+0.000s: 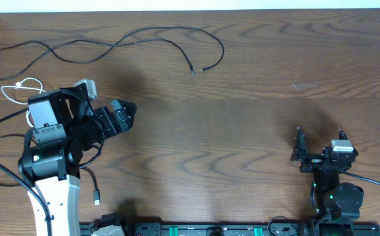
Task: Untangle cables
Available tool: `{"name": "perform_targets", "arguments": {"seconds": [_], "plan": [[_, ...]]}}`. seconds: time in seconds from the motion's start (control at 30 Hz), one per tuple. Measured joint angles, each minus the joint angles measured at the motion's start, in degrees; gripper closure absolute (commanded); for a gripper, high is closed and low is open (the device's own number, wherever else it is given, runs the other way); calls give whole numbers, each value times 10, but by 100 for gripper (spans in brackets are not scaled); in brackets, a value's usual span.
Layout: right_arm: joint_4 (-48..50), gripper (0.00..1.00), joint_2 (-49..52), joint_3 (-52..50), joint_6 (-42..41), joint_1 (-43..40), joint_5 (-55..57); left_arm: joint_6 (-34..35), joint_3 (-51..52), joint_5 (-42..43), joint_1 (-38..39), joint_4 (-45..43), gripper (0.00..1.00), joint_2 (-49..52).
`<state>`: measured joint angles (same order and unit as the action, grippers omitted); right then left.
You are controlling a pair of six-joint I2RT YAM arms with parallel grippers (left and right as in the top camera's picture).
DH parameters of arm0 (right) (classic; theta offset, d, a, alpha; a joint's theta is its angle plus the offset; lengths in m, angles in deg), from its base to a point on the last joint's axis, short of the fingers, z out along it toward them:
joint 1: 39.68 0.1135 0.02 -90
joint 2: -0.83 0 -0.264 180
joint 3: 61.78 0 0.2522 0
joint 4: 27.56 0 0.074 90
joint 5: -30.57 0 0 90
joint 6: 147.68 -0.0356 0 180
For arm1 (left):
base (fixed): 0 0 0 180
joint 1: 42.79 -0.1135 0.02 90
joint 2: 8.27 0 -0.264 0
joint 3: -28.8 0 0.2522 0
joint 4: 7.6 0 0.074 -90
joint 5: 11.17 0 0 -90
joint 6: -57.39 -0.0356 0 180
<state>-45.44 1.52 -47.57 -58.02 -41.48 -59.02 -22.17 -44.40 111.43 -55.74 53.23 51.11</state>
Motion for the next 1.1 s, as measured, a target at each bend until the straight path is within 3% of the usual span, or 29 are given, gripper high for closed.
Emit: {"name": "perform_targets", "arguments": {"seconds": [1.1], "plan": [[0,1,0,0,6,2,0,0,0,0,0,0,1,0]]}}
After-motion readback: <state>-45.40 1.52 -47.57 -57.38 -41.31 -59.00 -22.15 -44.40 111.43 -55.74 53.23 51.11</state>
